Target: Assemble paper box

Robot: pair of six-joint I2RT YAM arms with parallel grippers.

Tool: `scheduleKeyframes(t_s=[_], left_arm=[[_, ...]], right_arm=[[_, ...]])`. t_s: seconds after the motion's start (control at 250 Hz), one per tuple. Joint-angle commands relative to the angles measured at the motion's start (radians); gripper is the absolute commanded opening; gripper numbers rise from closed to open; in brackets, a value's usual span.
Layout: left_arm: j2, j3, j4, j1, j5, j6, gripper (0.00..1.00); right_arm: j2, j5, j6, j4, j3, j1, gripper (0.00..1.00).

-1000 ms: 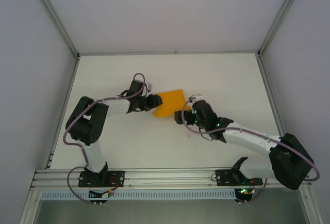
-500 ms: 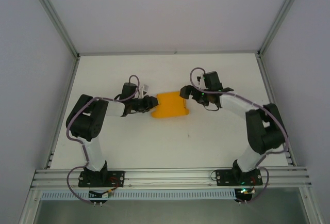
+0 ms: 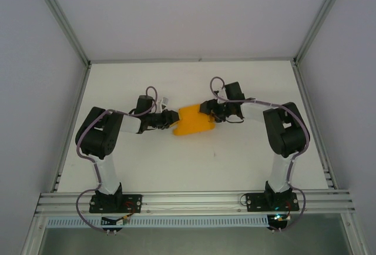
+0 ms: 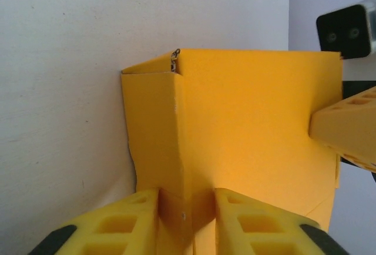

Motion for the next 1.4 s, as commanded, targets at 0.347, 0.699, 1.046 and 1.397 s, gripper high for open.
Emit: scheduleKeyframes(t_s=[0.347, 0.699, 1.046, 1.397], left_arm=[[-0.592, -0.012, -0.295, -0.377, -0.742, 0.793, 1.0], [-0.56, 0.156, -0.629, -0.569, -0.936, 1.149, 1.0], [-0.476, 0.182, -0.493, -0.576, -1.058, 1.253, 1.0], [-0.456, 0.17, -0.448, -0.575, -1.009, 1.279, 0.62]], right_arm=[[-0.24, 0.034, 0.243, -0.327, 0.02, -0.042, 0.5], [-0.343, -0.182, 0.42, -0.59, 0.122, -0.183, 0.42], [-0.323, -0.256, 0.428, -0.651, 0.157, -0.185, 0.42], [-0.276, -0.305, 0.375, -0.693, 0.159, -0.183, 0.46]])
